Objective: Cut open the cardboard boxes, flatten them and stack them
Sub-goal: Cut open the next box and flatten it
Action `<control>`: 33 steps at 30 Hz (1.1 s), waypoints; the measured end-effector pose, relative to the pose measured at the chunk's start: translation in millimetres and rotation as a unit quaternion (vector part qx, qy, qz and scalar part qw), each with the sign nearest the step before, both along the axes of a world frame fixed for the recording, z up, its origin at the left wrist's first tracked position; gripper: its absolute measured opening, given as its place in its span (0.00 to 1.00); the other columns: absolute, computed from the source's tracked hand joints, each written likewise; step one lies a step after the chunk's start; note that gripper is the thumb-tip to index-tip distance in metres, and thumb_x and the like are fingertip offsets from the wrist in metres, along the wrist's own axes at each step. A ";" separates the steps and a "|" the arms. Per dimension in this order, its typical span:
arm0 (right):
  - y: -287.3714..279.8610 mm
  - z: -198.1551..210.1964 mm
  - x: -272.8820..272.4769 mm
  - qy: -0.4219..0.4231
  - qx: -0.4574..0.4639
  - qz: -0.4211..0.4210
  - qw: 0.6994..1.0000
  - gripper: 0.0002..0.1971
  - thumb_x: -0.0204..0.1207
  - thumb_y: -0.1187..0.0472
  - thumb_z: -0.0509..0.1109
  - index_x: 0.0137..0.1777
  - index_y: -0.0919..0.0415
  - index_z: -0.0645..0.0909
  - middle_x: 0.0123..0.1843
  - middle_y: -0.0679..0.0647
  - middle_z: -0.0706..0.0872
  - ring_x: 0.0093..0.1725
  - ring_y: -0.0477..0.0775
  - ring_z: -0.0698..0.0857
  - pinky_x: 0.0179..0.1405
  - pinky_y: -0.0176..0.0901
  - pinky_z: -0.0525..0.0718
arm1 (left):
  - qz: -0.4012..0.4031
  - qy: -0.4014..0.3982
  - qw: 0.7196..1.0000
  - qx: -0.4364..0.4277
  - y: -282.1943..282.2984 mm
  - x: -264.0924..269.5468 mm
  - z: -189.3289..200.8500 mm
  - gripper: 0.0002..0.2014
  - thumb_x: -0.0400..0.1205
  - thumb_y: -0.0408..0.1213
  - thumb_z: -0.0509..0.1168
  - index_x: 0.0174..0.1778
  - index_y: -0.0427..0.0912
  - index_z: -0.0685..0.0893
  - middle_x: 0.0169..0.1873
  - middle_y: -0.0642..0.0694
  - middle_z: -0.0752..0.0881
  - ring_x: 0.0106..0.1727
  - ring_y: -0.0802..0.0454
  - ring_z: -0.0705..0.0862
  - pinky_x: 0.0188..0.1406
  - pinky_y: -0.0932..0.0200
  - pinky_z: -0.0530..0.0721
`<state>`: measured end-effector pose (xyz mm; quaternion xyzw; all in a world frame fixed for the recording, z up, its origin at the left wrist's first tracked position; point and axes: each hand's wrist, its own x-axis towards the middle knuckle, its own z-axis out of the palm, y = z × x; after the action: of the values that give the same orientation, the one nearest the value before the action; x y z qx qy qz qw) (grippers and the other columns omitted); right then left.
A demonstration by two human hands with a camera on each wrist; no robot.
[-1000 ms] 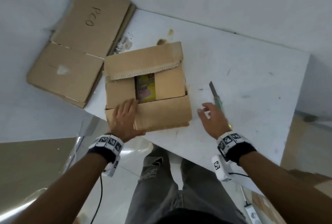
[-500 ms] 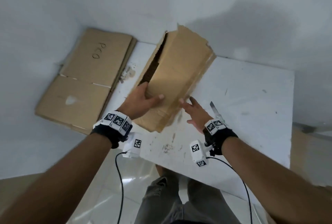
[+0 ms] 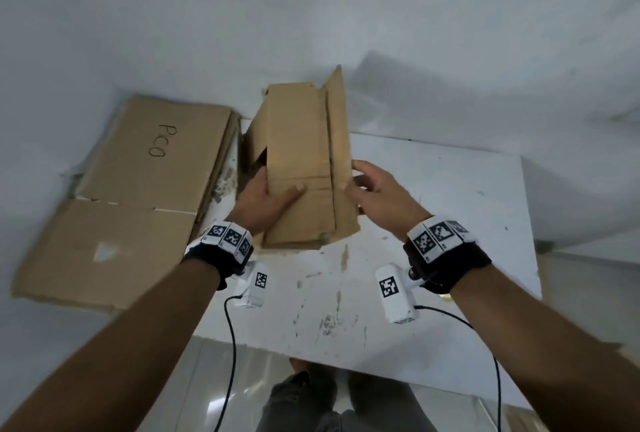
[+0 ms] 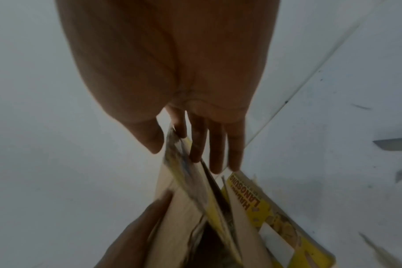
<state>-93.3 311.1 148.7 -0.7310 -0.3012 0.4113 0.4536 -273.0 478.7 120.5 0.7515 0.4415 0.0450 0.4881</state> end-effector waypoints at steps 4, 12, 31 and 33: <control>19.0 6.2 -33.1 0.038 0.012 0.063 0.997 0.24 0.85 0.48 0.67 0.79 0.34 0.69 0.69 0.37 0.85 0.69 0.41 0.84 0.71 0.52 0.82 | -0.038 0.181 0.950 0.251 20.9 -15.4 9.7 0.39 0.72 0.85 0.50 0.49 0.50 0.79 0.52 0.41 0.90 0.59 0.38 0.86 0.72 0.38 0.74; 64.8 7.9 -107.4 -0.069 -0.017 -0.014 0.997 0.23 0.88 0.38 0.53 0.75 0.51 0.68 0.63 0.53 0.88 0.63 0.60 0.84 0.65 0.54 0.79 | -0.088 0.288 0.924 0.238 2.9 -86.7 38.3 0.47 0.79 0.81 0.36 0.30 0.49 0.88 0.36 0.47 0.90 0.58 0.43 0.87 0.82 0.26 0.48; 68.1 -7.3 -93.1 -0.395 -0.132 0.295 0.860 0.41 0.80 0.23 0.43 0.88 0.38 0.36 0.42 0.52 0.84 0.38 0.56 0.83 0.43 0.51 0.79 | 0.078 0.045 0.993 0.071 -12.4 -93.4 2.1 0.47 0.79 0.79 0.48 0.70 0.40 0.83 0.62 0.34 0.88 0.65 0.32 0.86 0.66 0.38 0.84; 53.9 -11.0 -88.3 -0.364 -0.132 0.270 0.882 0.40 0.79 0.22 0.43 0.86 0.33 0.35 0.46 0.57 0.86 0.42 0.59 0.86 0.43 0.53 0.85 | 0.048 0.058 0.996 0.041 -16.7 -88.1 3.9 0.48 0.77 0.80 0.47 0.59 0.36 0.87 0.48 0.36 0.91 0.51 0.34 0.90 0.54 0.41 0.88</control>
<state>-181.7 365.1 137.7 -0.7725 -0.5739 0.2587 0.0830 -361.1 462.0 124.4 0.7500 0.5025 0.0430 0.4280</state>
